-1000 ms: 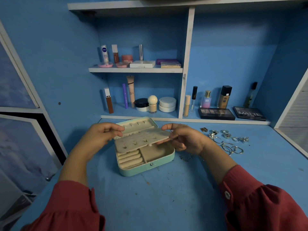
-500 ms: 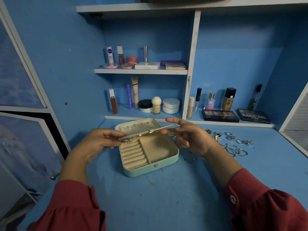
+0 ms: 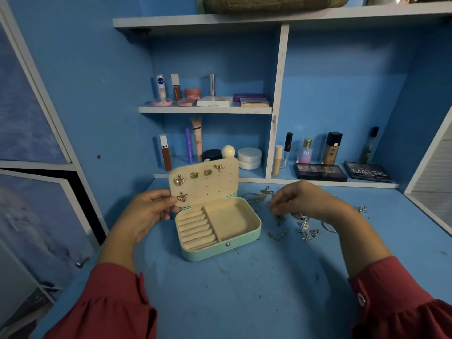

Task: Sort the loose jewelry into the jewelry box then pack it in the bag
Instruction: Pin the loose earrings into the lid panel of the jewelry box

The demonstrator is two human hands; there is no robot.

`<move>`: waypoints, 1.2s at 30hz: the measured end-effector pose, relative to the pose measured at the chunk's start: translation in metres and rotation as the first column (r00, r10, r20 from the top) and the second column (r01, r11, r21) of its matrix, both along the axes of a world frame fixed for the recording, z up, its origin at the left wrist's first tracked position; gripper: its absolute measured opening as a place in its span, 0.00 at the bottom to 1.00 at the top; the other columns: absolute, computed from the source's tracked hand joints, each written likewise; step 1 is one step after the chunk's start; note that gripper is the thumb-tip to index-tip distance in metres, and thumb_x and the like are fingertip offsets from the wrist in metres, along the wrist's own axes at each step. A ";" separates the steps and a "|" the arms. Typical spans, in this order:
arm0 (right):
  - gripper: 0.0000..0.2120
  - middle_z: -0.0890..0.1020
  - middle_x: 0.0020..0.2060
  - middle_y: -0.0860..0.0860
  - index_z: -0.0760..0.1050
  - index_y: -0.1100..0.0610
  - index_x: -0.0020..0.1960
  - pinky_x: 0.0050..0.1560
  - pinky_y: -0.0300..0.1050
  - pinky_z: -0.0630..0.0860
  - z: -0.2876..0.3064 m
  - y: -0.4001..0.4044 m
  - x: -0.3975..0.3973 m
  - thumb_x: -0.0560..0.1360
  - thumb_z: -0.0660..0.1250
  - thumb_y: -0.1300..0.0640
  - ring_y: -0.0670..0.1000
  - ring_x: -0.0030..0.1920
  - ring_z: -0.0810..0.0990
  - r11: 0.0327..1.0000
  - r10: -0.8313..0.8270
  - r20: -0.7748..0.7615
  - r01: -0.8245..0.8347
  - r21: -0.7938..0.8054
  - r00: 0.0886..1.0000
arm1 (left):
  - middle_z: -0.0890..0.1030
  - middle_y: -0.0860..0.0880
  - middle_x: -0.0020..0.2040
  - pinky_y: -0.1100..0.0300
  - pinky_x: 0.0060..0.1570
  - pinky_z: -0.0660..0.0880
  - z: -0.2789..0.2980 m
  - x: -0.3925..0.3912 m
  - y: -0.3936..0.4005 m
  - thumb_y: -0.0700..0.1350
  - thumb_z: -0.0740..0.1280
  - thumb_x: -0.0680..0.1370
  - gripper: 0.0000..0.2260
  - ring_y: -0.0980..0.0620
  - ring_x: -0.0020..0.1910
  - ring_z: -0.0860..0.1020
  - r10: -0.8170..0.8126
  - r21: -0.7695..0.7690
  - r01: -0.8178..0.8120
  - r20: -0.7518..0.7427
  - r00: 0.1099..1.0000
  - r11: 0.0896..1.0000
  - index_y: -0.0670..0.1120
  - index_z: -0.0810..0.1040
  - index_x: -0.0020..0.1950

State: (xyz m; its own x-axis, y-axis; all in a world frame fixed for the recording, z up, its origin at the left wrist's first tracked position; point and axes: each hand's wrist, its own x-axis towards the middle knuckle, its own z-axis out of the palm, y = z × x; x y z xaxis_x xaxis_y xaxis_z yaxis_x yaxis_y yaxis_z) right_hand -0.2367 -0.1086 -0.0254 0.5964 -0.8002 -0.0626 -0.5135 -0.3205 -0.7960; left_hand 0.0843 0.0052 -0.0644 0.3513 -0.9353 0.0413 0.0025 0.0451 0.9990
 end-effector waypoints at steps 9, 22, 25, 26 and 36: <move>0.05 0.82 0.31 0.38 0.85 0.49 0.41 0.32 0.32 0.69 0.005 -0.002 -0.015 0.68 0.77 0.57 0.40 0.33 0.76 0.995 -0.059 -0.301 0.031 -0.096 0.952 | 0.85 0.49 0.38 0.67 0.25 0.69 -0.007 -0.004 -0.010 0.35 0.64 0.78 0.10 0.58 0.28 0.76 0.090 -0.016 -0.090 -0.003 0.996 0.996 0.46 0.80 0.54; 0.07 0.82 0.33 0.46 0.85 0.52 0.40 0.36 0.37 0.71 0.015 0.006 -0.024 0.64 0.79 0.53 0.44 0.34 0.73 0.998 -0.039 -0.627 -0.004 -0.068 0.778 | 0.84 0.48 0.36 0.68 0.26 0.71 -0.012 -0.004 -0.015 0.35 0.64 0.79 0.10 0.58 0.26 0.74 0.103 -0.014 -0.103 -0.007 0.995 0.995 0.47 0.80 0.54; 0.08 0.81 0.32 0.46 0.84 0.53 0.42 0.36 0.38 0.72 0.014 0.006 -0.020 0.64 0.79 0.55 0.44 0.33 0.74 0.997 -0.043 -0.642 -0.009 -0.078 0.766 | 0.84 0.48 0.35 0.68 0.26 0.71 -0.012 -0.004 -0.015 0.35 0.64 0.79 0.09 0.58 0.26 0.74 0.100 -0.018 -0.100 -0.010 0.995 0.995 0.47 0.80 0.53; 0.08 0.81 0.32 0.46 0.85 0.54 0.42 0.36 0.37 0.72 0.014 0.006 -0.019 0.64 0.79 0.55 0.44 0.33 0.74 0.997 -0.043 -0.647 -0.012 -0.081 0.761 | 0.84 0.48 0.35 0.68 0.26 0.71 -0.012 -0.004 -0.015 0.35 0.64 0.79 0.10 0.58 0.26 0.74 0.098 -0.019 -0.098 -0.013 0.995 0.995 0.47 0.80 0.53; 0.04 0.80 0.31 0.43 0.81 0.50 0.37 0.35 0.38 0.71 0.011 0.007 -0.011 0.69 0.75 0.57 0.44 0.33 0.75 0.994 -0.045 -0.322 0.011 -0.108 0.946 | 0.84 0.47 0.37 0.67 0.26 0.72 -0.014 -0.001 -0.017 0.36 0.64 0.78 0.10 0.58 0.26 0.74 0.097 -0.021 -0.097 -0.031 0.995 0.995 0.47 0.80 0.55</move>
State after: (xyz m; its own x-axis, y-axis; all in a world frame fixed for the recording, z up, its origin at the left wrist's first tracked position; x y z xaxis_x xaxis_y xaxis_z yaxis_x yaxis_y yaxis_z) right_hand -0.2473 -0.1016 -0.0144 0.5351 -0.8285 -0.1647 -0.7477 -0.3738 -0.5489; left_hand 0.0833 -0.0117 -0.0787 0.4418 -0.8957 0.0496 0.0270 0.0685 0.9973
